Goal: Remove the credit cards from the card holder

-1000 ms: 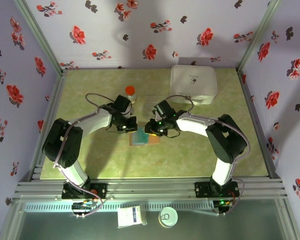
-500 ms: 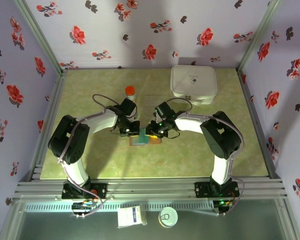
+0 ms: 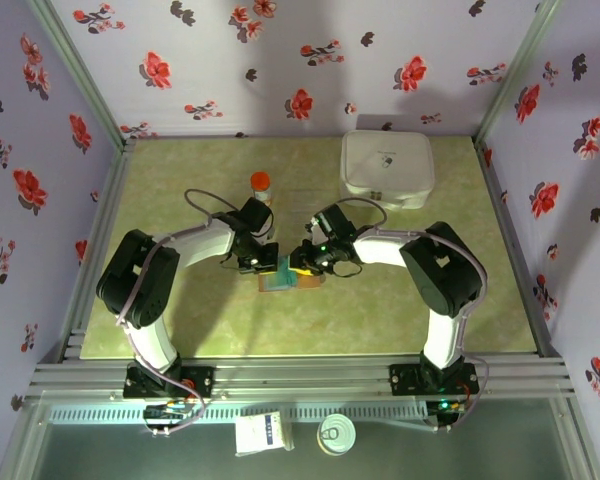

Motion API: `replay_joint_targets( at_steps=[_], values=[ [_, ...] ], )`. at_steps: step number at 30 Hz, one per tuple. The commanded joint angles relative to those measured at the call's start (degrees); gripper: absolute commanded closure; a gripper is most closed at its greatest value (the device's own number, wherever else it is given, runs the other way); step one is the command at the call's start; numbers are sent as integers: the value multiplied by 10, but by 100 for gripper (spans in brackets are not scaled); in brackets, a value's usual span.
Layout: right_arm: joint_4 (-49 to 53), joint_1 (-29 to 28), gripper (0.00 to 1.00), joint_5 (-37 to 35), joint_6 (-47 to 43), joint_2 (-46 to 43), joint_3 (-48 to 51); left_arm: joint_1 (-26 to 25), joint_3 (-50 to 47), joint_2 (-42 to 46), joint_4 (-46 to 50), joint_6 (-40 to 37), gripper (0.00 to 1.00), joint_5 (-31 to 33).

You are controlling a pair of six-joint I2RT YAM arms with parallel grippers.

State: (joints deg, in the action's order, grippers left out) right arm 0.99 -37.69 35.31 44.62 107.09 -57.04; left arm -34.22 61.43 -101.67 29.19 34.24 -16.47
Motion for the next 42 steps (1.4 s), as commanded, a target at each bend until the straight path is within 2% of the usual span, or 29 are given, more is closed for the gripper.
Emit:
replay_joint_targets(
  at_steps=[1, 9, 15, 22, 26, 33, 39, 42],
  values=[
    [-18, 4, 77, 22, 7, 12, 2, 6, -12, -13, 20, -13, 100, 27],
    [-4, 5, 89, 8, 2, 10, 0, 6, -10, -8, 18, -11, 100, 26],
    [39, 14, 95, -22, -17, -36, 15, 8, -4, -4, 20, -15, 100, 26],
    [162, 18, 97, -61, -95, -104, -13, 9, 7, 6, 7, -13, 100, 8],
    [274, 18, 100, -117, -195, -121, -68, 9, 16, 23, -5, -9, 100, -5],
    [390, 20, 100, -207, -451, -136, -151, 15, 12, 72, -29, -3, 89, -10],
    [482, 31, 100, -263, -734, -84, -270, 35, -21, 110, -40, 1, 87, -8],
    [516, 32, 100, -291, -844, -43, -331, 45, -43, 129, -44, 0, 86, -8]
  ],
)
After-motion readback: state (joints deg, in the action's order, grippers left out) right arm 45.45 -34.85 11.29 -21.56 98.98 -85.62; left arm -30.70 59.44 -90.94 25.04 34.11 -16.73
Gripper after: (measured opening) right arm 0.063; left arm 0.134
